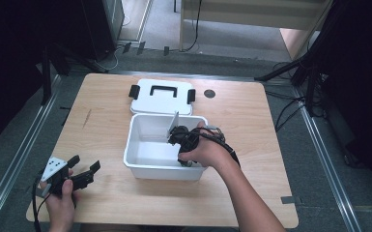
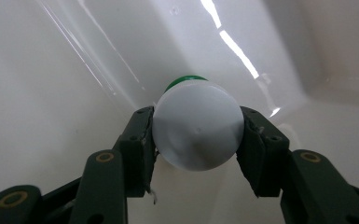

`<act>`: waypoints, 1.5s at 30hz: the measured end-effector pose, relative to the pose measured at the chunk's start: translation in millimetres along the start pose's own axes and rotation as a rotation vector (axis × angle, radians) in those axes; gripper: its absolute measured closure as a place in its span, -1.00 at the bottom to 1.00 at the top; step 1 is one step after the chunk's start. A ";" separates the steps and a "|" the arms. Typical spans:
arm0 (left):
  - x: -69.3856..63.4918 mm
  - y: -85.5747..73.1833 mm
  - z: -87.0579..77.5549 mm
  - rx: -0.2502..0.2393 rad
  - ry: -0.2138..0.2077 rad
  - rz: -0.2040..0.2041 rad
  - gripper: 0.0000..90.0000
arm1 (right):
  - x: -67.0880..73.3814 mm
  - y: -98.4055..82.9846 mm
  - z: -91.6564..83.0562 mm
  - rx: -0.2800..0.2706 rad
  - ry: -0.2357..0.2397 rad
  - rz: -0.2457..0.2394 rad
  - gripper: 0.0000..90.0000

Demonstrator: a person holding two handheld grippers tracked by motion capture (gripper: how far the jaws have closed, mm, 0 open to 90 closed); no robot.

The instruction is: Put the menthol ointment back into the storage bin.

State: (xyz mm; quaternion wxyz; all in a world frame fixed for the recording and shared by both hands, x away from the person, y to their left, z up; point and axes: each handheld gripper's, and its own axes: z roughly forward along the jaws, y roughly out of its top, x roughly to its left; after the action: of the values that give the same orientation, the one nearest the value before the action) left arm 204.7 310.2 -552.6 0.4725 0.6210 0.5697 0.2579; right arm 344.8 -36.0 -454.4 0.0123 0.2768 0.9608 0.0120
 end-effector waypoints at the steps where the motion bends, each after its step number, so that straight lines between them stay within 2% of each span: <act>1: 0.0 0.0 0.1 0.000 0.000 0.000 -0.67 | 0.0 0.0 0.0 0.000 0.000 0.000 0.14; 6: -0.3 -0.1 0.3 0.002 -0.003 -0.004 -0.67 | 1.5 -0.7 4.9 0.009 0.005 -0.026 0.11; 12: -0.2 0.0 0.3 0.004 -0.003 -0.004 -0.67 | 1.6 -2.2 -1.6 -0.014 0.014 -0.016 0.13; 15: -0.2 0.0 0.3 0.004 -0.003 -0.005 -0.67 | 0.4 -4.6 -10.5 -0.040 0.018 -0.018 0.08; 16: -0.2 0.0 0.2 0.004 -0.003 -0.005 -0.67 | 0.2 -6.9 -18.9 -0.065 0.023 -0.014 0.07; 18: -0.2 0.0 0.2 0.004 -0.004 -0.004 -0.67 | 0.2 -7.8 -22.5 -0.073 0.028 -0.012 0.06; 22: 0.0 0.1 0.3 0.004 -0.004 -0.004 -0.67 | -0.5 -14.9 -42.9 -0.119 0.032 -0.008 0.05; 26: -0.1 0.1 0.4 0.002 -0.003 -0.006 -0.67 | -4.3 -25.7 -62.7 -0.159 0.021 -0.001 0.05; 30: -0.2 0.1 0.5 0.003 -0.004 -0.006 -0.67 | -8.4 -35.7 -74.8 -0.187 0.020 0.006 0.05; 36: 0.0 0.2 0.7 0.004 -0.004 -0.007 -0.67 | -22.5 -59.1 -89.4 -0.230 0.006 0.051 0.05; 45: 0.0 0.4 1.0 0.015 -0.010 -0.004 -0.67 | -42.3 -86.7 -87.4 -0.247 0.004 0.107 0.04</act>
State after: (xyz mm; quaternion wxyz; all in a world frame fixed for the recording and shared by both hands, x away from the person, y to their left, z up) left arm 205.8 309.9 -552.7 0.4712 0.6248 0.5703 0.2497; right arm 331.8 -133.4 -369.0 0.0439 0.3242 0.9358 0.1316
